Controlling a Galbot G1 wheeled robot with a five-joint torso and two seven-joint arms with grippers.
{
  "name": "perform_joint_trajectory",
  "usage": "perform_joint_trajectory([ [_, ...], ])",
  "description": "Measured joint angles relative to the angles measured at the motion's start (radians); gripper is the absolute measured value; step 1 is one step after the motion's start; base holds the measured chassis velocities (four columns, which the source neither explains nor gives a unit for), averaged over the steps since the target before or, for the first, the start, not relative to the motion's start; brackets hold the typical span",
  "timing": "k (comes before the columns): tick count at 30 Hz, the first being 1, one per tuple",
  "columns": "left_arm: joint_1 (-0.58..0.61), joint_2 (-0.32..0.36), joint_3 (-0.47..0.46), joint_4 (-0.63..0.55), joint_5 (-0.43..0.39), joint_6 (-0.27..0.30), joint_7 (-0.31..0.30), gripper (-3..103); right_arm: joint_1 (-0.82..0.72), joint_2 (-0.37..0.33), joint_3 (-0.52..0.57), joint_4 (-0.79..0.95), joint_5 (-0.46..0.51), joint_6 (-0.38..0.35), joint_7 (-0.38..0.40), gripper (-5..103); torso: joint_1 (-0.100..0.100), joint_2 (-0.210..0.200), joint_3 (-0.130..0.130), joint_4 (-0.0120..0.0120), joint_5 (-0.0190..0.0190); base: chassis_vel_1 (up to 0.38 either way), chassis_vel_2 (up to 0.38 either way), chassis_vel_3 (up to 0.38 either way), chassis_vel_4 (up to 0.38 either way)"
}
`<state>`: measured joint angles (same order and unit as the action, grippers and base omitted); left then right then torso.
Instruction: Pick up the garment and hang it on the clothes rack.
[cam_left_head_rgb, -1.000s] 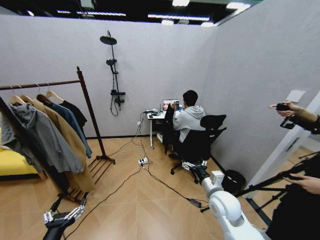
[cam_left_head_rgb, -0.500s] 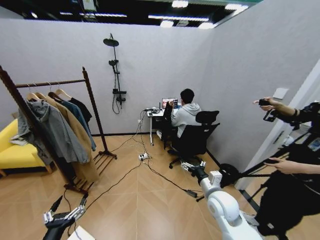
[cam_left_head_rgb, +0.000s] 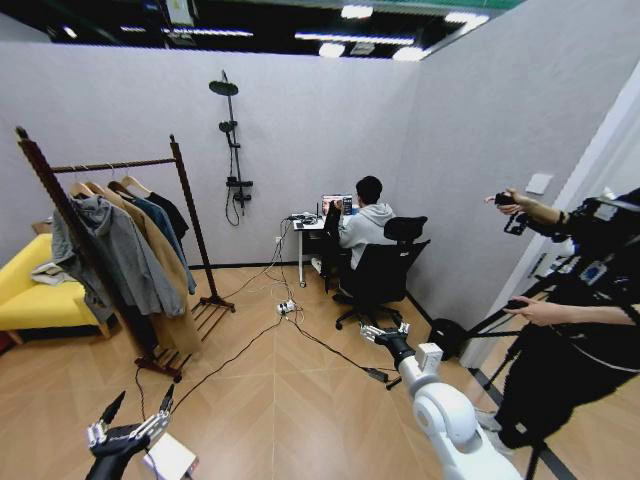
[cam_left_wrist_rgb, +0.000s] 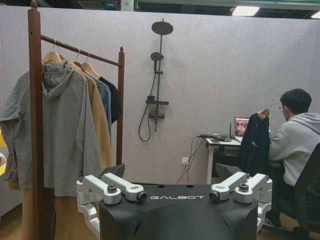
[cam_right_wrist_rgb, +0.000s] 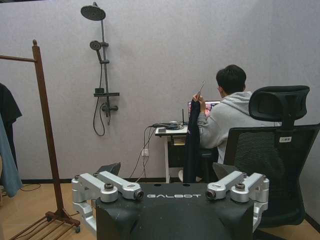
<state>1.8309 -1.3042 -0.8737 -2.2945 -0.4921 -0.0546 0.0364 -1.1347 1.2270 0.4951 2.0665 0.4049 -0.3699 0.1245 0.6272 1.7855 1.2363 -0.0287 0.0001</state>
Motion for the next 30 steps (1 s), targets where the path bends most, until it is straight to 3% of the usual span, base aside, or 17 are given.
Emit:
perform_joint_trajectory([
  [18,0.000,0.000,0.000,0.000,0.000,0.000,0.000,100,-0.026,0.021,0.000,0.011,-0.013,0.017,-0.014,100,0.000,0.000,0.000,-0.0001,-0.0001,0.000,0.000,0.000,0.000],
  [30,0.000,0.000,0.000,0.000,0.000,0.000,0.000,100,-0.033,0.015,0.032,0.049,0.067,-0.032,-0.044,100,0.000,0.000,0.000,-0.0001,-0.0001,0.000,0.000,0.000,0.000],
])
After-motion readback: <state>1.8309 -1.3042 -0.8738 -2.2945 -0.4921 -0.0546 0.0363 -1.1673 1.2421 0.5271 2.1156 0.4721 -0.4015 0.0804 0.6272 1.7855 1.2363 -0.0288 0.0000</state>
